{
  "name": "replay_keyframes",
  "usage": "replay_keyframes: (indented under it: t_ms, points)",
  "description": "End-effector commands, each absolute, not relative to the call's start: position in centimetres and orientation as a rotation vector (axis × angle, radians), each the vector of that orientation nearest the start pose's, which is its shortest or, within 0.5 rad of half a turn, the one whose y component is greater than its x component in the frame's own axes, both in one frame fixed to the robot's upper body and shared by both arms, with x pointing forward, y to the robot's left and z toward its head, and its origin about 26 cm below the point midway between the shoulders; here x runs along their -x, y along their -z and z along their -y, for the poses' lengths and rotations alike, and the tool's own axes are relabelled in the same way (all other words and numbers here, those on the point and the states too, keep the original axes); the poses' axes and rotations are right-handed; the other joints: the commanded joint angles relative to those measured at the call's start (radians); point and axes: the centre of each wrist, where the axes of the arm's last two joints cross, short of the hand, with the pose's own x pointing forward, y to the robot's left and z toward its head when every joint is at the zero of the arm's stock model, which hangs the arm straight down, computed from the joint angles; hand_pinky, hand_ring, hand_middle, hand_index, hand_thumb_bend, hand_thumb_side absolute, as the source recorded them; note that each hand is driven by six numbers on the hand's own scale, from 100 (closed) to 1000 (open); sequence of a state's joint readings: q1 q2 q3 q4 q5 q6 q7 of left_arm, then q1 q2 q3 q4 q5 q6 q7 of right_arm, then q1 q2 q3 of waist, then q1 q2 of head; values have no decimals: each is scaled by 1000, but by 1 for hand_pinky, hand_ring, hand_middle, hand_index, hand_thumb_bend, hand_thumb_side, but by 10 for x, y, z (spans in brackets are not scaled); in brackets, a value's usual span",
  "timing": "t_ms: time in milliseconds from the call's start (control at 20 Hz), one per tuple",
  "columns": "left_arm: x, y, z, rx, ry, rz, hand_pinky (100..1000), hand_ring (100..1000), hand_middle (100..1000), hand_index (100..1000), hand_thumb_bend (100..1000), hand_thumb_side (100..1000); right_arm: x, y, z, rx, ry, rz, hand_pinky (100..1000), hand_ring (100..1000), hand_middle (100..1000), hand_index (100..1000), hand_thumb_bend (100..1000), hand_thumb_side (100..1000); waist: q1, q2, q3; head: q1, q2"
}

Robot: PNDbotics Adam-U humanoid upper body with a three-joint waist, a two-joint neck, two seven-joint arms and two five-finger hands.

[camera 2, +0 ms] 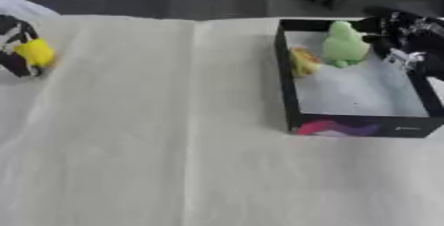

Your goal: Pick up the objects with one hand, pass them to the other hand, and then place them into the box on the other side of the table.

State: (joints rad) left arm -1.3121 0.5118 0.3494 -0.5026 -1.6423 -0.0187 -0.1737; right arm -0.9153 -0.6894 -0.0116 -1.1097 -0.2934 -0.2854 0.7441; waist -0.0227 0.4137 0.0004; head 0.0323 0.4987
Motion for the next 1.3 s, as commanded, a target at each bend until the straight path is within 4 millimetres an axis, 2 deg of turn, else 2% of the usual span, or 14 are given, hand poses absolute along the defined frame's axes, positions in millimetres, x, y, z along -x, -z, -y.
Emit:
replay_keyframes:
  t_ms: [50,450,650,800,900,950,1300]
  points:
    - [-503,-313,-364,-1596,1033,1066,766,702,605,743,351,100,-434,-307,381,-30,-1096,2083,1000,1000,878,1000,100,335,-1,-24,0,2,-7]
    - [-506,-304,-362,-1669,1034,1095,716,637,572,695,344,100,-435,-305,381,-42,-1100,2071,1000,1000,877,1000,100,351,2,-27,-1,4,-1]
    - [-506,-299,-363,-1704,1021,1113,687,597,516,610,332,100,-435,-305,382,-50,-1097,2066,1000,1000,878,1000,100,361,3,-29,-3,2,-1]
    - [-507,-297,-363,-1719,1010,1139,676,585,501,562,328,100,-435,-303,383,-54,-1096,2058,1000,1000,880,1000,100,364,4,-32,-3,1,3]
    - [-507,-295,-363,-1723,1006,1147,675,584,500,561,328,100,-435,-303,383,-56,-1096,2055,1000,1000,880,1000,100,364,5,-33,-3,1,4]
    - [-507,-295,-363,-1724,1005,1151,662,568,484,523,325,100,-435,-303,383,-57,-1097,2055,1000,1000,880,1000,100,363,5,-34,-2,0,5]
    - [-508,-293,-362,-1710,1019,1203,662,570,487,532,324,100,-435,-300,386,-62,-1095,2044,1000,1000,881,1000,100,354,5,-55,8,-1,32]
